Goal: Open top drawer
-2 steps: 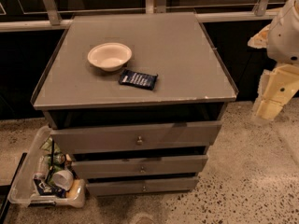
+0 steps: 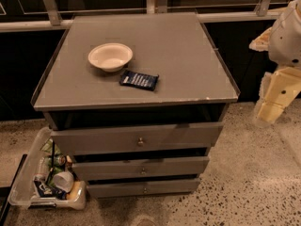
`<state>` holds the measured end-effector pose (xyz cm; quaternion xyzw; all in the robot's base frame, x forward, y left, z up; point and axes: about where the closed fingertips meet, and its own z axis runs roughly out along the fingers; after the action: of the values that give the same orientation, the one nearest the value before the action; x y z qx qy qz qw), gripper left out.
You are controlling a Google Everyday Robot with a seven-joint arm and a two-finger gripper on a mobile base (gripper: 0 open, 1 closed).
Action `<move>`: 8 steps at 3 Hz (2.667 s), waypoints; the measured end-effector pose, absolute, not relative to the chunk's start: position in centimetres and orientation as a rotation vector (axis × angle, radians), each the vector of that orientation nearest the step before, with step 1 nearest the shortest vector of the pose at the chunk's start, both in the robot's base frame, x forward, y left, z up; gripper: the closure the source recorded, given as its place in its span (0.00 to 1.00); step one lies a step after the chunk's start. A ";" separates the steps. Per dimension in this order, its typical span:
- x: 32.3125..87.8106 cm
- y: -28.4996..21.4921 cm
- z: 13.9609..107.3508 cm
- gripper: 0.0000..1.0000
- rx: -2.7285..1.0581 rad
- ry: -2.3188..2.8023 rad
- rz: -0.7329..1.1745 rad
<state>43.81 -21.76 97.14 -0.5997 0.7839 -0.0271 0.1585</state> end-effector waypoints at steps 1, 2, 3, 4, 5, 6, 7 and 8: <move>43.4 -21.2 94.7 0.00 -1.765 2.193 -0.072; 42.1 -20.3 89.8 0.00 -1.819 2.073 0.012; 40.9 -18.7 85.4 0.00 -1.802 1.936 0.139; 40.7 -18.2 85.7 0.00 -1.837 1.853 0.135; 40.7 -18.2 85.7 0.00 -1.841 1.853 0.132; 40.4 -17.8 85.6 0.00 -1.856 1.857 0.126; 40.8 -16.8 83.7 0.00 -1.864 1.809 0.162; 42.6 -15.8 80.9 0.00 -1.841 1.719 0.218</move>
Offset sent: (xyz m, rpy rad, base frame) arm -0.0367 0.0310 -0.1379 0.2061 -0.0823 0.3566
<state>42.60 -15.80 80.94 -0.6943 0.6481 0.0821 0.3019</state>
